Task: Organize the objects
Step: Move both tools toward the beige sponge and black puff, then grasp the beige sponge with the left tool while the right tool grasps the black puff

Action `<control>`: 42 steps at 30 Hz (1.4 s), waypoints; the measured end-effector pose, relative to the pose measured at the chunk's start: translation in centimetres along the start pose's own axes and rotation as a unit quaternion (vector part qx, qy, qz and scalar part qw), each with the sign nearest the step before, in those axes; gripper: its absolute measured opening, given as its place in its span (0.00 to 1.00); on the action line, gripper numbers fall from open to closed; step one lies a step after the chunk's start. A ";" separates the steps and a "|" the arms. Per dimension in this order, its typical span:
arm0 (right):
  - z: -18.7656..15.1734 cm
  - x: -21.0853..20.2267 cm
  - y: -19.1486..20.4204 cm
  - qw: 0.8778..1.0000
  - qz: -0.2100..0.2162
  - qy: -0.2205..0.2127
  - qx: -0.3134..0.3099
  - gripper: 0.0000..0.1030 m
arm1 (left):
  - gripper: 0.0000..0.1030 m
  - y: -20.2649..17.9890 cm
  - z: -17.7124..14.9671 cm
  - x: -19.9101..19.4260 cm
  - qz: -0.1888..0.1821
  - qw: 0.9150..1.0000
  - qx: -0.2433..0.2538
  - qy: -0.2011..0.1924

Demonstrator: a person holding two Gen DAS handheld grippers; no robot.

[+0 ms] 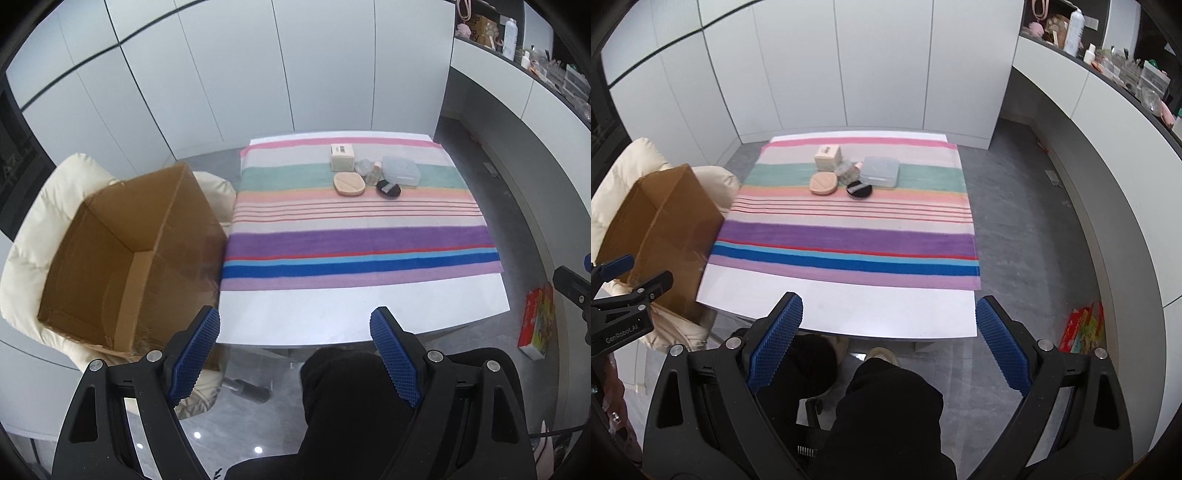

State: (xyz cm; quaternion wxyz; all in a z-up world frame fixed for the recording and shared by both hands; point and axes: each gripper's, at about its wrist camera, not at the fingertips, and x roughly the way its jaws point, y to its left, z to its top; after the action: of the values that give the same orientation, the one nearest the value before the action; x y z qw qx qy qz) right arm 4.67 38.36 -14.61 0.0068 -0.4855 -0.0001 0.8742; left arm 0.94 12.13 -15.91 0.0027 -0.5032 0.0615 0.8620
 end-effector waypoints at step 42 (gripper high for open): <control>12.2 32.8 2.1 0.991 0.061 0.052 0.105 0.94 | 0.82 -3.2 11.6 29.7 -0.055 0.995 0.000 0.088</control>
State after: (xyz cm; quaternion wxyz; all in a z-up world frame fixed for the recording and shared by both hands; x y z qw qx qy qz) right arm -23.05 36.74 -36.02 0.0042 -0.5260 0.1213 0.8418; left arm -23.57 14.86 -36.35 0.0452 -0.5797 0.0340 0.8129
